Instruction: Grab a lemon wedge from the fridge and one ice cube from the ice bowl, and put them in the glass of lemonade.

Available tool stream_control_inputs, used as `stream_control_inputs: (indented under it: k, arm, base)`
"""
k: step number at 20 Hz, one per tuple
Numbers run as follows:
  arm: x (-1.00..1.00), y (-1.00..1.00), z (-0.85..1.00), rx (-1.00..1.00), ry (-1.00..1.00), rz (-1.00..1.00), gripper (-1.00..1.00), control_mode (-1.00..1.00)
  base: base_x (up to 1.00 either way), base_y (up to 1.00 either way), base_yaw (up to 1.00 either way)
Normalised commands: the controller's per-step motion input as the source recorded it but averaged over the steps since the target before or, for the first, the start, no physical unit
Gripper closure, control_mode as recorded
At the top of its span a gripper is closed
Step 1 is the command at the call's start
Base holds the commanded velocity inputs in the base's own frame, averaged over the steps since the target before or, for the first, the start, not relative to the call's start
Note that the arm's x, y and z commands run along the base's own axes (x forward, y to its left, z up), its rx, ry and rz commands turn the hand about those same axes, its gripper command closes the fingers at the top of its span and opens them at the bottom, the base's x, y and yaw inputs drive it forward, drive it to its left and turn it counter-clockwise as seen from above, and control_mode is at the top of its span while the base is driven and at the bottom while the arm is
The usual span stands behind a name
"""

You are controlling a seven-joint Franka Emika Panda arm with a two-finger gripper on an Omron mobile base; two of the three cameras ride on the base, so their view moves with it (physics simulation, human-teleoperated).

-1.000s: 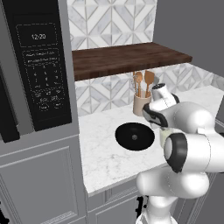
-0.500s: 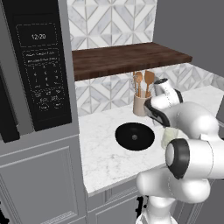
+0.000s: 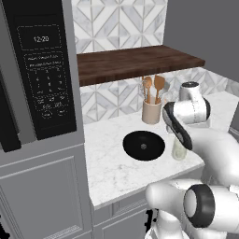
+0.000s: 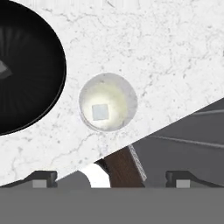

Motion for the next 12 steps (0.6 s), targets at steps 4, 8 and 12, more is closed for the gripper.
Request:
stream_control_inputs:
  k: [4,8,12]
  arm:
    - [-0.70,0.70,0.51,0.24,-0.32,0.04,-1.00,-1.00]
    - [-0.96,0.32,0.49,0.02,-0.19,0.02,-1.00,-1.00]
    - [-0.94,0.20,0.20,-0.07,-0.06,0.00,-1.00,-1.00]
  base:
    - [0.00,0.00,0.00]
    - [0.00,0.00,0.00]
    - [0.00,0.00,0.00]
